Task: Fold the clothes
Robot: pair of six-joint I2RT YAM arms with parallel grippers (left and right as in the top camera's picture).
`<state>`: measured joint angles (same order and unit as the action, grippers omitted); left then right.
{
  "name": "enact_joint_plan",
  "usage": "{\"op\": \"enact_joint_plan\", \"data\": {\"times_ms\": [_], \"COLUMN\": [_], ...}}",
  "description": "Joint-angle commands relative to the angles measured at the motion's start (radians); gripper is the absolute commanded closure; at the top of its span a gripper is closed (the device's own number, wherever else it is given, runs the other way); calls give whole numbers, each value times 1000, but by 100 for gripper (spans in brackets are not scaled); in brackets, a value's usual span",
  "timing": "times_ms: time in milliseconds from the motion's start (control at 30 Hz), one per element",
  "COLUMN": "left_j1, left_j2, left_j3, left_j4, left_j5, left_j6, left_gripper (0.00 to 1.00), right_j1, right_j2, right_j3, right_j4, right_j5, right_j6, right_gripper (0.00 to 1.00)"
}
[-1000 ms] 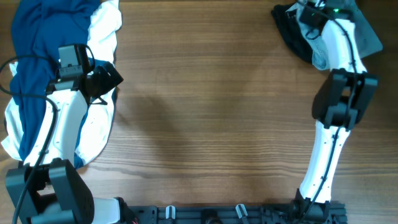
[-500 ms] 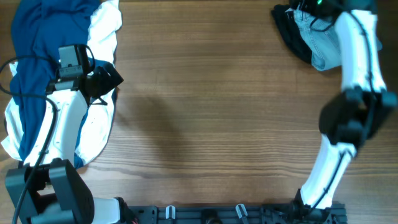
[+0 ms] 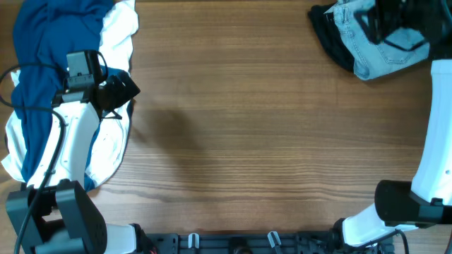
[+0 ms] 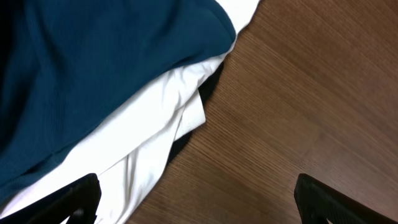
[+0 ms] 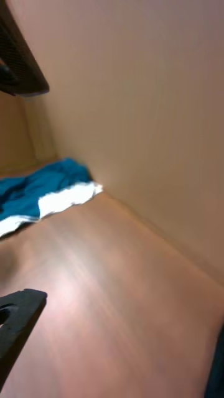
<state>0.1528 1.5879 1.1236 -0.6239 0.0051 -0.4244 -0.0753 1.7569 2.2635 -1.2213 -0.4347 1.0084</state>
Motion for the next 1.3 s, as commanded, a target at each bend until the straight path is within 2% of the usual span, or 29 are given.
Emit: {"op": "enact_joint_plan", "data": {"times_ms": [0,167,267,367,500,567,800,867,1033,1267], "left_j1": [2,2,2,2,2,2,2,2,2,2], "left_j2": [11,11,11,11,11,11,11,11,11,11], "left_j3": [2,2,2,2,2,2,2,2,2,2], "left_j4": [3,3,3,3,3,3,3,3,3,3], "left_j5": [5,5,5,5,5,5,5,5,5,5], "left_j6": [-9,-9,-9,-9,-9,-9,-9,-9,-9,-9], "left_gripper": [0,0,0,0,0,0,0,0,0,0], "right_j1": [-5,157,207,159,72,50,42,42,55,61], "right_j2": [17,-121,-228,-404,-627,-735,-1167,-1282,-1523,-1664], "right_j3": [-14,-88,-187,-445,-872,-1074,-1763,-1909,-2147,-2259], "right_j4": [-121,-121,-77,138,539,703,1116,1210,1267,1236], "right_j5": [224,673,789,748,547,505,504,505,528,519], "right_j6": [-78,-187,-197,-207,-417,-472,-481,-482,-482,-508], "right_gripper": [0,0,0,0,0,0,0,0,0,0]}}
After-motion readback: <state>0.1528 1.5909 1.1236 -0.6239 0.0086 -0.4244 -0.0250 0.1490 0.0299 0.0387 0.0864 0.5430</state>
